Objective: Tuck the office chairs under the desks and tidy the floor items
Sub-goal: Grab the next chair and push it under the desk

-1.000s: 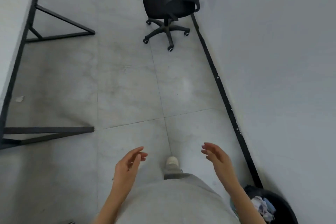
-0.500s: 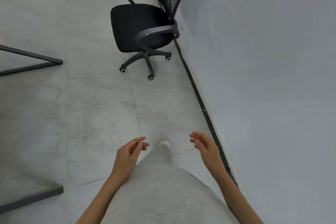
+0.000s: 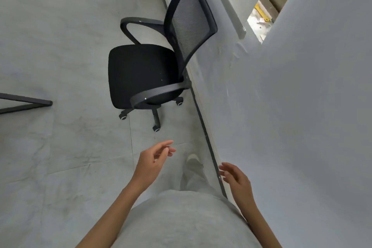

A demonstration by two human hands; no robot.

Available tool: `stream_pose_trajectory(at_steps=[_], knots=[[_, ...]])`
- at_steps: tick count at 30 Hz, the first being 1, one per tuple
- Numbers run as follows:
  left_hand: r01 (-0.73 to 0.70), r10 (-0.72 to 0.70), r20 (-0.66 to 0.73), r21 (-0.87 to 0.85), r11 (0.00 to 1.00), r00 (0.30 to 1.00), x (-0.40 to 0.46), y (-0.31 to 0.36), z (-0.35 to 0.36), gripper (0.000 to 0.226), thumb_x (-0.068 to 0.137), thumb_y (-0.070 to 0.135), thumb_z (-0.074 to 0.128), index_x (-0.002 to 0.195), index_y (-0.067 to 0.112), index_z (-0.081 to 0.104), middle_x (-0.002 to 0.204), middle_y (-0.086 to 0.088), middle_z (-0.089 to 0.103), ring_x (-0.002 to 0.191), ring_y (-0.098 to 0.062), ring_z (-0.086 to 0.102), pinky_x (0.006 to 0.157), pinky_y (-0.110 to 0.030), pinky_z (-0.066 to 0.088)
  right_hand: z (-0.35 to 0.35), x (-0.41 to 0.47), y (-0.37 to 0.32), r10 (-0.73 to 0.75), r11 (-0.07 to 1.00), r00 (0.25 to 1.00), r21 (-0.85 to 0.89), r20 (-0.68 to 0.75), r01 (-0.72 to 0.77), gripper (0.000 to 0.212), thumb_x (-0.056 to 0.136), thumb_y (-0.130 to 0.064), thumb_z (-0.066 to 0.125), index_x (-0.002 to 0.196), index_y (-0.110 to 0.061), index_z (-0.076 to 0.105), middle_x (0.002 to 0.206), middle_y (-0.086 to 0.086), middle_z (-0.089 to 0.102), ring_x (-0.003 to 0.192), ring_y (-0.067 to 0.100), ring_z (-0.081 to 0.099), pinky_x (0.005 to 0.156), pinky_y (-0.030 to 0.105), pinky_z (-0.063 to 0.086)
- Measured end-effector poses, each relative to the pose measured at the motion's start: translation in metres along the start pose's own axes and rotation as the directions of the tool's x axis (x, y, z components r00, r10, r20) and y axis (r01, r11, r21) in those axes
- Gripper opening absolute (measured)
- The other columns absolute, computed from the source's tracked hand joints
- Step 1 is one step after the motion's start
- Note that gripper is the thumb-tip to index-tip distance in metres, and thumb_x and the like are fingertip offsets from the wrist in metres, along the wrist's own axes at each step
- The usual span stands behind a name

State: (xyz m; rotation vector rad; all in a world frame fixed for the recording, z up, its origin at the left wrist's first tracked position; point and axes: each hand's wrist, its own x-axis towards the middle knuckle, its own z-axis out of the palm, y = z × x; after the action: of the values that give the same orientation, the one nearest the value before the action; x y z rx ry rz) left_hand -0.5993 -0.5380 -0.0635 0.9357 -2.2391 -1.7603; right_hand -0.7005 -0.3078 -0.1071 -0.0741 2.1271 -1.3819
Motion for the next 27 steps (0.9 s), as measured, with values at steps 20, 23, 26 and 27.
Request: stream_pose_trajectory(at_steps=[20, 23, 26, 27], knots=[[0.054, -0.037, -0.140, 0.117, 0.992, 0.989, 0.241, 0.044, -0.061, 0.022, 0.094, 0.013, 0.048, 0.109, 0.021, 0.061, 0.079, 0.030, 0.068, 0.083, 0.005, 0.064, 0.073, -0.006, 0.048, 0.051, 0.385, -0.283, 0.067, 0.966, 0.996, 0.252, -0.065, -0.048, 0.030, 0.092, -0.019, 0.038, 0.122, -0.015, 0.039, 0.122, 0.002, 0.038, 0.119, 0.016, 0.037, 0.113, 0.037, 0.024], [0.036, -0.023, -0.080, 0.157, 0.987, 0.997, 0.281, 0.055, -0.062, 0.024, 0.093, 0.014, 0.049, 0.113, 0.015, 0.061, 0.082, 0.020, 0.067, 0.082, 0.011, 0.062, 0.071, -0.003, 0.045, 0.051, 0.406, -0.296, 0.099, 0.943, 0.993, 0.324, -0.057, -0.075, 0.015, 0.094, -0.018, 0.037, 0.107, -0.013, 0.044, 0.108, 0.000, 0.046, 0.112, 0.019, 0.042, 0.098, 0.030, 0.028], [0.001, 0.006, -0.042, 0.177, 0.984, 0.999, 0.308, 0.070, -0.058, 0.025, 0.094, 0.017, 0.048, 0.116, 0.016, 0.060, 0.087, 0.018, 0.065, 0.083, 0.007, 0.062, 0.070, -0.003, 0.044, 0.053, 0.411, -0.304, 0.105, 0.932, 0.991, 0.356, -0.083, -0.069, 0.019, 0.093, -0.015, 0.037, 0.107, -0.012, 0.049, 0.106, 0.003, 0.047, 0.100, 0.016, 0.042, 0.091, 0.029, 0.030], [-0.014, 0.021, -0.037, 0.183, 0.983, 0.999, 0.315, 0.075, -0.057, 0.026, 0.094, 0.018, 0.048, 0.117, 0.016, 0.059, 0.089, 0.016, 0.065, 0.086, 0.006, 0.061, 0.071, -0.005, 0.044, 0.057, 0.411, -0.305, 0.108, 0.931, 0.989, 0.359, -0.098, -0.066, 0.020, 0.092, -0.016, 0.038, 0.107, -0.013, 0.051, 0.104, 0.003, 0.048, 0.099, 0.016, 0.043, 0.090, 0.029, 0.032]])
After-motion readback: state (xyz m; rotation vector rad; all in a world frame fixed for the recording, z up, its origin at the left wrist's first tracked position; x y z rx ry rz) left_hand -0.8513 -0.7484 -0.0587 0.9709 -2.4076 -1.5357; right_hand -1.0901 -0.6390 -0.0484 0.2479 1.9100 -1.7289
